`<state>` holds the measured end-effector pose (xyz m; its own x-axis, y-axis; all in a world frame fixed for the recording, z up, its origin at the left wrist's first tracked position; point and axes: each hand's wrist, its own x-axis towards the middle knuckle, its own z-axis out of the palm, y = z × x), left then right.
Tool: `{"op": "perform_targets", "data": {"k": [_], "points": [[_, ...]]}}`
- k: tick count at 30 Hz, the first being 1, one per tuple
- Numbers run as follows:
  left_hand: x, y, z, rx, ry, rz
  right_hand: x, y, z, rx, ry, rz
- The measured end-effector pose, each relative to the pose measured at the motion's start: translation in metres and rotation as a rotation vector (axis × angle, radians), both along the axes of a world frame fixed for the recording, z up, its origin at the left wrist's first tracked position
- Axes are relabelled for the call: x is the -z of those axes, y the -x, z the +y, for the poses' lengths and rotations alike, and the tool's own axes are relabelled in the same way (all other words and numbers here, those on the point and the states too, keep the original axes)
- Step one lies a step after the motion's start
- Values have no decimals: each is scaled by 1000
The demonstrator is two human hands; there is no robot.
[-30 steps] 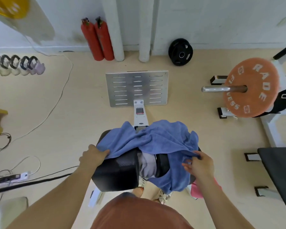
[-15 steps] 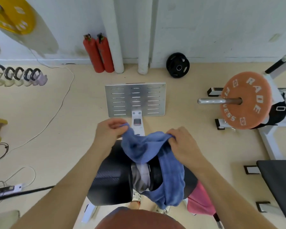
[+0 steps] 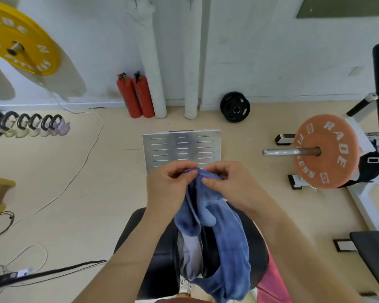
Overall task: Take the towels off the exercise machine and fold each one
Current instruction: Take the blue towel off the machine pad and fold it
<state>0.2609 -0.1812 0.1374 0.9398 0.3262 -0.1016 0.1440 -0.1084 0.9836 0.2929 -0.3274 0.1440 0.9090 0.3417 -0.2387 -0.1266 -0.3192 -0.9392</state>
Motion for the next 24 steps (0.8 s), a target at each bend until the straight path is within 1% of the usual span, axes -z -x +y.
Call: {"op": "perform_targets", "data": {"k": [2,5,8,11,12,16,19,23,24], "points": [[-3,-1,7,-37,-2,-4,-12,-7,-10,-7,7,-31],[-4,3,12,-72,31,25,-23,-15,-21,113,-23,-66],[0,6,18,-62,70,68,-28,-14,-21,186,-100,22],[-5,7,24,-4,106,96,-38,-6,-12,118,-197,114],[-9,6,25,0,115,84,-41,-4,-9,94,-209,98],[-24,0,28,-29,116,6,-57,3,-1,-42,-152,-103],[-35,-1,20,-33,254,-10,-66,7,5,-104,-185,-156],[-47,1,9,46,561,-27,-58,8,16,10,-200,-199],[-49,2,8,62,613,-35,-55,9,18,47,-219,-201]]}}
